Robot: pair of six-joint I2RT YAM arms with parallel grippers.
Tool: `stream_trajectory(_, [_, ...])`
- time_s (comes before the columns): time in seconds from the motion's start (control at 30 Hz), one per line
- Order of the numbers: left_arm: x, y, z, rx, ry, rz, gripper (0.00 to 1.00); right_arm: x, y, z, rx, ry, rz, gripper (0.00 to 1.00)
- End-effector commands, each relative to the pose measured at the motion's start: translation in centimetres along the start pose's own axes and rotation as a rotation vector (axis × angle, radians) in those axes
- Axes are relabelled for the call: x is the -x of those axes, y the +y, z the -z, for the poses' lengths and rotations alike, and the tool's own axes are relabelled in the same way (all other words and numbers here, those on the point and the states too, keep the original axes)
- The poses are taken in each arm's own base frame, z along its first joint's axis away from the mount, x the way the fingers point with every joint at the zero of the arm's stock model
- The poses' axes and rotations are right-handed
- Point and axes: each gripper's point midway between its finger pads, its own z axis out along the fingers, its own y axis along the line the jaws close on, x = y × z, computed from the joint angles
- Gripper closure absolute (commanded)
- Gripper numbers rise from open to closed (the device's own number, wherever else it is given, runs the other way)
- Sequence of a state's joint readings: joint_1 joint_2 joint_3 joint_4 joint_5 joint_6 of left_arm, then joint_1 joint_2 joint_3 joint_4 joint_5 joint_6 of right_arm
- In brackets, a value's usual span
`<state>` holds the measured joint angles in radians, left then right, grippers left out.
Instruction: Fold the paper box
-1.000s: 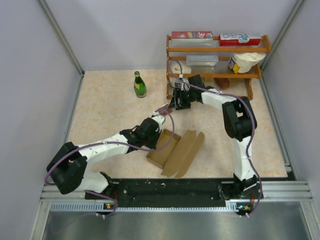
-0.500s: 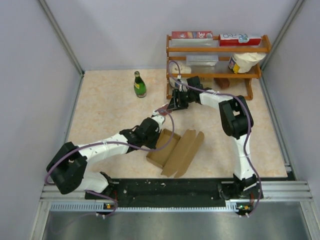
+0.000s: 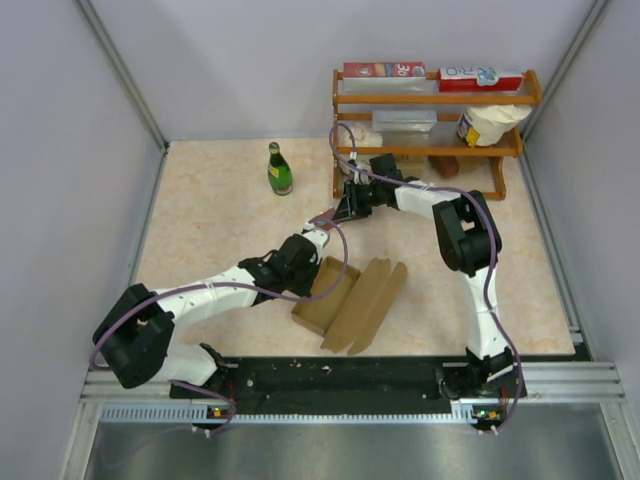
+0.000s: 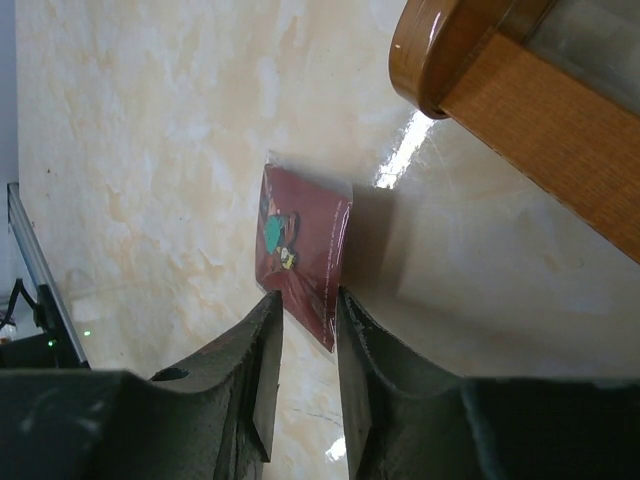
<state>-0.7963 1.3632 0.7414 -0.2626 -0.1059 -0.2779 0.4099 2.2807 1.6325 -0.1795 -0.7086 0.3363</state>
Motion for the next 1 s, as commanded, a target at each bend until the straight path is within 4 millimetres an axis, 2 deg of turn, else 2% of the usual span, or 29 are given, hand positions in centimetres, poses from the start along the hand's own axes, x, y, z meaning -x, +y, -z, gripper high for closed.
stream_trajectory(0.0, [0.9,0.4,0.4,0.010,-0.033,-0.002,1.00,1.2,0.2,-0.2,-0.001,-0.034,0.004,0.77])
stream_trajectory(0.1, [0.8,0.3,0.4,0.010,-0.032,-0.001,1.00,1.4,0.5,0.0,0.002,-0.045,0.019,0.92])
stream_trajectory(0.2, [0.9,0.4,0.4,0.010,-0.033,0.004,1.00,2.3,1.2,0.8,0.003,-0.081,0.052,0.99])
stream_trajectory(0.27, [0.9,0.3,0.4,0.007,-0.032,0.003,1.00,2.9,1.8,1.6,-0.004,-0.119,0.083,1.00])
stream_trajectory(0.47, [1.0,0.2,0.4,0.002,-0.035,0.007,1.00,5.0,4.5,5.6,-0.054,-0.235,0.181,1.00])
stream_trajectory(0.67, [1.2,0.1,0.2,-0.008,-0.038,0.014,1.00,5.8,6.8,10.7,-0.140,-0.349,0.251,1.00])
stream_trajectory(0.8, [1.2,0.1,0.0,-0.008,-0.036,0.015,1.00,4.6,8.3,13.2,-0.162,-0.353,0.261,1.00])
stream_trajectory(0.97, [1.5,0.0,-0.4,-0.009,-0.041,0.037,1.00,0.8,9.7,15.1,-0.173,-0.301,0.242,1.00])
